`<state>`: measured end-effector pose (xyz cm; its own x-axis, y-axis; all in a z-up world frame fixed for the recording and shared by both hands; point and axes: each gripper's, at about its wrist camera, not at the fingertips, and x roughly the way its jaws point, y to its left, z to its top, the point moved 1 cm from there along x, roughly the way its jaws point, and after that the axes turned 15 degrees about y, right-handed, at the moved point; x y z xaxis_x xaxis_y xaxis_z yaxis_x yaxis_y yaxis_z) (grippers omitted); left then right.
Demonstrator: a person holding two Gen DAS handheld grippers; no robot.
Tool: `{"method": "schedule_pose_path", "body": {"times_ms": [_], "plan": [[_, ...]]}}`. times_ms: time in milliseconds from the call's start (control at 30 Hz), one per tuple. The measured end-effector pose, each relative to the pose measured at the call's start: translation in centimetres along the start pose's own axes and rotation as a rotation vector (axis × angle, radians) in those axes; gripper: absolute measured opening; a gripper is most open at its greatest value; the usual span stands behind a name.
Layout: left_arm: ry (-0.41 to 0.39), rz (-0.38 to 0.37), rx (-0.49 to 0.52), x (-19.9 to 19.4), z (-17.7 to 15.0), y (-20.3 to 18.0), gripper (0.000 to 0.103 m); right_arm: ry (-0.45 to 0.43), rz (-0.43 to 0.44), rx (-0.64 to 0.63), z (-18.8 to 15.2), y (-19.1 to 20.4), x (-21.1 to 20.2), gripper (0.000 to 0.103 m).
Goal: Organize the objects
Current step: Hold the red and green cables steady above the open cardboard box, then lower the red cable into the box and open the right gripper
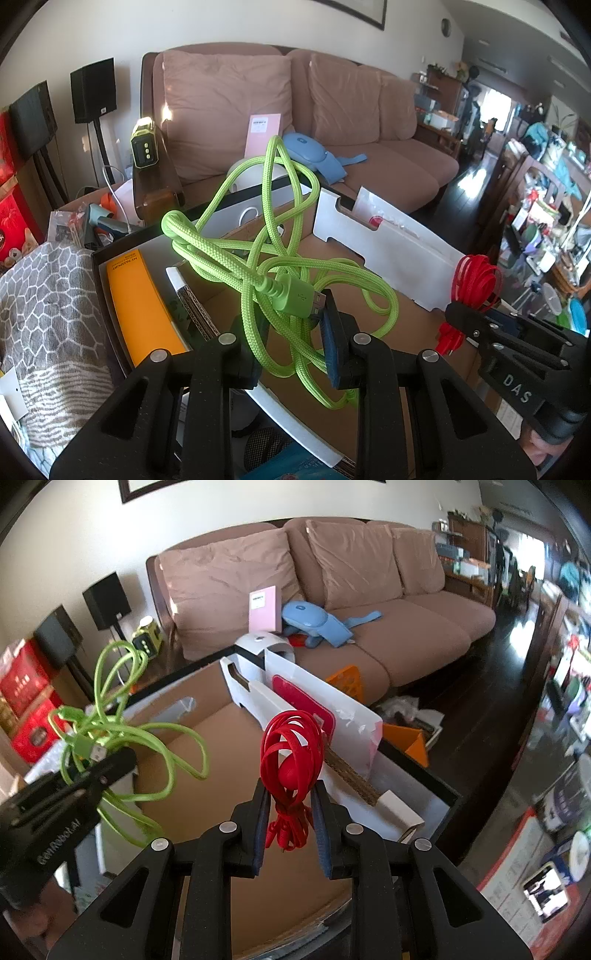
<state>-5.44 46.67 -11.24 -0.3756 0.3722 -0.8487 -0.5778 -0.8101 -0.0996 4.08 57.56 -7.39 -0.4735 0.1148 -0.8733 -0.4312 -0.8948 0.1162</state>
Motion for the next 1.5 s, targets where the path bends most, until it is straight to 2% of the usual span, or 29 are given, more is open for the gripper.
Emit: {"method": "schedule_pose_path", "body": {"times_ms": [500, 1000, 1100, 1267, 1500], "plan": [[0.001, -0.001, 0.001, -0.1, 0.0, 0.0, 0.024, 0.003, -0.118, -0.043, 0.3, 0.2, 0.9, 0.022], [0.003, -0.003, -0.003, -0.1, 0.0, -0.1, 0.024, -0.005, -0.131, -0.083, 0.3, 0.6, 1.0, 0.022], [0.002, -0.002, -0.002, -0.1, 0.0, -0.1, 0.024, -0.015, -0.144, -0.117, 0.2, 1.2, 0.9, 0.022], [0.003, -0.004, -0.003, -0.1, -0.1, -0.1, 0.024, -0.021, -0.223, -0.220, 0.0, 2.9, 1.5, 0.022], [0.003, -0.008, -0.005, 0.0, -0.1, -0.1, 0.024, -0.015, -0.267, -0.300, -0.2, 4.1, 2.5, 0.022]]}}
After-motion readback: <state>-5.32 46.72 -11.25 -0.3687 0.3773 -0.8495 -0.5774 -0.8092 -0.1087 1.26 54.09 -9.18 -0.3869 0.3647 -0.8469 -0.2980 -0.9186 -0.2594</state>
